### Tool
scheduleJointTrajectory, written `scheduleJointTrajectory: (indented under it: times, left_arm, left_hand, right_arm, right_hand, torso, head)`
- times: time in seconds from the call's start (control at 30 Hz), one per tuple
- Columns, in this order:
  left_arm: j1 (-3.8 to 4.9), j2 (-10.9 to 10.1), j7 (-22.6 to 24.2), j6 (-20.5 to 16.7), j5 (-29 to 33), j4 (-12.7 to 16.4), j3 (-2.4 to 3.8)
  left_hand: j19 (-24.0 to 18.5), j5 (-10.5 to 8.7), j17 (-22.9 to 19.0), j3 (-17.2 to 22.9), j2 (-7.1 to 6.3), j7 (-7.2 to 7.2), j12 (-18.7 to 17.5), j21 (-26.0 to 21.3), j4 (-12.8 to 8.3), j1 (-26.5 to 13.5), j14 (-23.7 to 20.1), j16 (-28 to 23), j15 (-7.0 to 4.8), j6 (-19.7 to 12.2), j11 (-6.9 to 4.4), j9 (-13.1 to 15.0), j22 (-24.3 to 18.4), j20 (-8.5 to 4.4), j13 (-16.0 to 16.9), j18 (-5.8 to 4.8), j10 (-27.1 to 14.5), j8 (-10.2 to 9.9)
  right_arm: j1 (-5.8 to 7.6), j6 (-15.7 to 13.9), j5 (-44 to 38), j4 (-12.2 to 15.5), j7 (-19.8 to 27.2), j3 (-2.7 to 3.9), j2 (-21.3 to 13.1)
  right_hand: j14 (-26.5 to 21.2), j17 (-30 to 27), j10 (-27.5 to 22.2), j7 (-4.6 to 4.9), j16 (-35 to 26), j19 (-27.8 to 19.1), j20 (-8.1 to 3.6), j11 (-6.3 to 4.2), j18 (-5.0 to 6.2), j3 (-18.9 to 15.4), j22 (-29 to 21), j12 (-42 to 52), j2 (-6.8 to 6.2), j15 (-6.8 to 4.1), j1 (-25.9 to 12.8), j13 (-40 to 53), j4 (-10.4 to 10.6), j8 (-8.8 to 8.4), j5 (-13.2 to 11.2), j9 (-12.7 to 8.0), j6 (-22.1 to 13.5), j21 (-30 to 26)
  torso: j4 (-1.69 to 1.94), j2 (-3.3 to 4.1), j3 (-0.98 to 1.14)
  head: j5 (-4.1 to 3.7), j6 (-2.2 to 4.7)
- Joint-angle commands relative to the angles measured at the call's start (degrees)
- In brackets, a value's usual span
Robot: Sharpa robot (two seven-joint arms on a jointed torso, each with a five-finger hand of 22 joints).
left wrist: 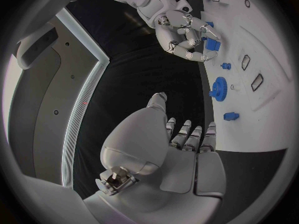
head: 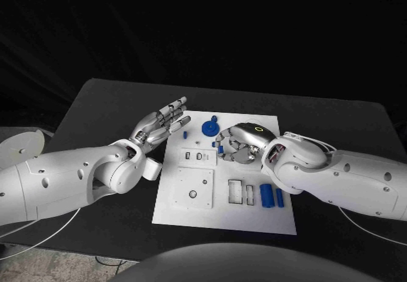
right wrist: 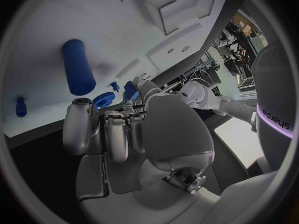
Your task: Assemble the parts on the task board
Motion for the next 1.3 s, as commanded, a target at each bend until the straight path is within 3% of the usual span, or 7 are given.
scheduleJointTrajectory:
  times: [0.03, 0.23, 0.47, 0.7, 1.1, 1.3]
  left_arm:
    - [0.02, 0.15, 0.57, 0.94, 0.18, 0.07, 0.03]
    - [0.02, 0.28, 0.53, 0.97, 0.22, 0.05, 0.03]
    - [0.03, 0.40, 0.48, 0.93, 0.23, 0.07, 0.03]
    - [0.03, 0.45, 0.44, 0.91, 0.24, 0.10, 0.03]
    - [0.03, 0.60, 0.36, 0.98, 0.25, 0.05, 0.03]
    - [0.03, 0.67, 0.38, 1.05, 0.31, -0.04, 0.03]
  left_hand:
    - [0.39, 0.36, 0.07, 0.07, -0.15, 0.30, 0.17, 0.23, -0.29, 0.54, 0.25, 0.29, 0.27, -0.03, 0.53, 0.06, 0.07, -0.19, 0.09, 0.17, -0.05, 0.16]
    - [0.39, 0.36, 0.07, 0.07, -0.15, 0.30, 0.17, 0.23, -0.29, 0.54, 0.25, 0.29, 0.27, -0.03, 0.53, 0.06, 0.07, -0.19, 0.09, 0.17, -0.05, 0.16]
    - [0.43, 0.37, 0.08, 0.11, -0.13, 0.32, 0.23, 0.27, -0.33, 0.55, 0.30, 0.33, 0.29, -0.03, 0.57, 0.06, 0.09, -0.19, 0.10, 0.16, -0.02, 0.16]
    - [0.43, 0.37, 0.08, 0.11, -0.13, 0.32, 0.23, 0.27, -0.33, 0.55, 0.30, 0.33, 0.29, -0.03, 0.57, 0.06, 0.09, -0.19, 0.10, 0.16, -0.02, 0.16]
    - [0.43, 0.37, 0.08, 0.11, -0.13, 0.32, 0.23, 0.27, -0.33, 0.55, 0.30, 0.33, 0.29, -0.03, 0.57, 0.06, 0.09, -0.19, 0.10, 0.16, -0.02, 0.16]
    - [0.43, 0.37, 0.08, 0.11, -0.13, 0.32, 0.23, 0.27, -0.33, 0.55, 0.30, 0.33, 0.29, -0.03, 0.57, 0.06, 0.09, -0.19, 0.10, 0.16, -0.02, 0.16]
  right_arm:
    - [-0.05, 3.12, -1.15, 0.07, -1.58, 0.02, 0.46]
    - [-0.05, 4.40, -0.98, -0.10, -1.83, 0.02, 1.29]
    - [-0.04, 5.62, -0.63, -0.85, -2.08, 0.04, 2.24]
    - [-0.01, 5.91, -0.55, -1.71, -2.05, 0.05, 3.36]
    - [-0.01, 6.11, -0.57, -3.09, -1.87, 0.06, 4.77]
    - [-0.01, 6.28, -0.57, -3.33, -1.79, 0.06, 4.96]
  right_hand:
    - [5.79, 14.59, 6.02, 0.21, -0.32, -0.21, 0.17, 0.66, 0.38, 0.40, 9.85, 0.22, -0.12, 0.45, -0.58, 15.09, -0.06, -0.30, -0.52, -0.17, 0.30, -0.45]
    - [5.71, 14.42, 6.02, 0.37, -0.58, -0.44, 0.34, 0.78, 0.49, 0.69, 9.71, 0.22, -0.12, 0.60, -0.67, 15.09, -0.04, -0.90, -0.81, -0.59, 0.28, -0.97]
    - [5.55, 14.11, 6.02, 0.86, -1.07, -0.89, 0.74, 1.21, 0.66, 1.42, 9.48, 0.22, -0.26, 0.99, -1.03, 15.09, 0.10, -2.82, -0.83, -2.06, -0.07, -1.93]
    - [5.51, 14.05, 6.02, 0.95, -1.17, -1.00, 0.83, 1.23, 0.72, 1.64, 9.43, 0.22, -0.31, 1.04, -1.08, 15.09, 0.09, -3.38, -1.07, -2.54, -0.11, -2.18]
    - [5.42, 13.89, 6.02, 0.86, -1.42, -1.20, 0.84, 0.95, 0.83, 2.05, 9.34, 0.22, -0.74, 0.88, -0.88, 15.09, -0.31, -4.89, -3.12, -3.74, -0.44, -2.62]
    - [5.38, 13.83, 6.02, 0.76, -1.51, -1.28, 0.75, 0.85, 0.86, 2.08, 9.31, 0.22, -1.10, 0.76, -0.83, 15.09, -0.58, -6.45, -4.99, -4.72, -1.94, -2.85]
  torso:
    - [-0.12, 0.01, -0.02]
    - [-0.12, 0.02, -0.01]
    - [0.00, 0.00, 0.01]
    - [-0.06, 0.02, 0.01]
    - [-0.07, 0.00, 0.04]
    - [-0.13, 0.00, 0.06]
  head:
    - [0.25, 0.00]
    - [0.24, 0.00]
    - [0.20, 0.00]
    - [0.19, 0.00]
    - [0.18, 0.00]
    - [0.14, 0.00]
